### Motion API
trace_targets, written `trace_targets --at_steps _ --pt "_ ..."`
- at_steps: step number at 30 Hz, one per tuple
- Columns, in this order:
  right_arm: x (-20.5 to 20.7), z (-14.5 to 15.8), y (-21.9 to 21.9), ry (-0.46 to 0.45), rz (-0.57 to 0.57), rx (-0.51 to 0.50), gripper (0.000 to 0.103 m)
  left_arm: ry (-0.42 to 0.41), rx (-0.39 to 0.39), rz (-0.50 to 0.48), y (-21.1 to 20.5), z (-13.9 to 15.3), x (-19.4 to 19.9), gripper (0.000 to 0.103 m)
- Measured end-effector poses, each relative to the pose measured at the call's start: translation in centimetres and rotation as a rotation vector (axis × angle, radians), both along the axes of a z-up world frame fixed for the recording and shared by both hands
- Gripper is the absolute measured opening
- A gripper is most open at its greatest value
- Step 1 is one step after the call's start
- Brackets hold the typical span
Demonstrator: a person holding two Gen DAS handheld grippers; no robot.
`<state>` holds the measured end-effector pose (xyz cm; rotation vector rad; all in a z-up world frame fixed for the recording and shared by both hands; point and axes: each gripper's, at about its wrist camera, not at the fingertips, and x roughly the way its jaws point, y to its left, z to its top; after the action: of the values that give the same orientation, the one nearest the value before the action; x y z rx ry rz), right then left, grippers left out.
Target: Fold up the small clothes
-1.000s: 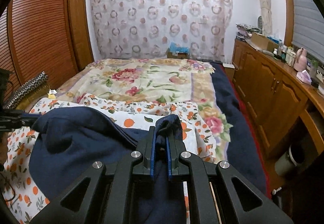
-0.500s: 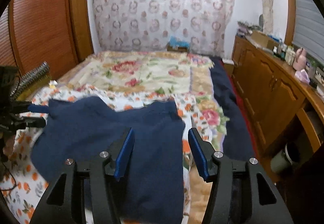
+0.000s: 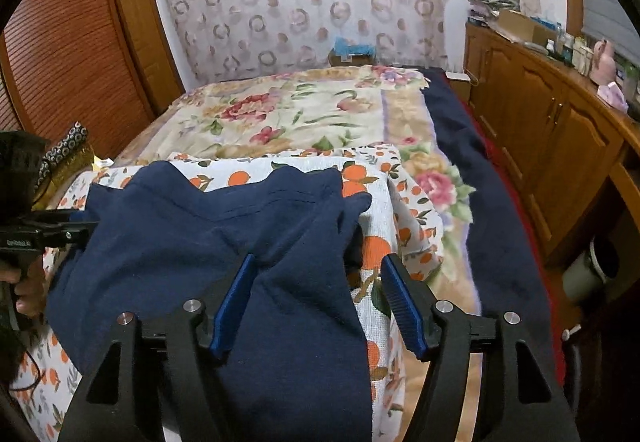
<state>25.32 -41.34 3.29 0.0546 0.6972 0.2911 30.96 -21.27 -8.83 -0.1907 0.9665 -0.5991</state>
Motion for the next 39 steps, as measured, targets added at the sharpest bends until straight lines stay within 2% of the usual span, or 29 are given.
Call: trace_targets --at_steps 2,4,9,12,16,21,28,35,37,39 --pt "0.1 -0.1 0.1 -0.001 -0.004 0.006 0.067 -0.001 -0.024 -0.016 0.1 0.3 -0.1 0.011" --pt "0.1 -0.1 0.2 0.001 -0.007 0.007 0.067 -0.044 -0.008 -0.028 -0.2 1.4 -0.8 0.010" --pt "-0.6 0.6 0.3 -0.033 -0.001 0.015 0.067 -0.146 -0.086 -0.033 1.5 6.1 -3.5 0.009" --pt "-1.3 1.6 0.8 -0.069 0.025 0.039 0.067 -0.190 -0.057 -0.006 3.5 7.9 -4.5 0.009" --pt "-1.2 1.6 2.2 -0.076 0.061 0.023 0.067 -0.166 0.000 0.063 6.0 6.5 -3.6 0.009" --pt "1.3 -0.5 3.4 -0.003 0.088 -0.002 0.067 -0.120 0.029 0.088 6.7 3.3 -3.0 0.009" --pt "2.6 -1.7 3.1 0.079 0.080 0.034 0.067 -0.139 0.082 0.082 6.0 2.8 -3.1 0.009" --pt "3.7 -1.2 3.5 0.120 0.103 0.065 0.067 -0.121 0.077 0.088 6.1 2.3 -2.8 0.010" --pt "3.9 -1.2 3.5 0.123 0.108 0.075 0.063 -0.120 0.077 0.090 6.1 2.1 -2.8 0.010" --pt "3.9 -1.3 3.6 0.129 0.123 0.092 0.053 -0.118 0.081 0.089 6.1 2.0 -2.8 0.010"
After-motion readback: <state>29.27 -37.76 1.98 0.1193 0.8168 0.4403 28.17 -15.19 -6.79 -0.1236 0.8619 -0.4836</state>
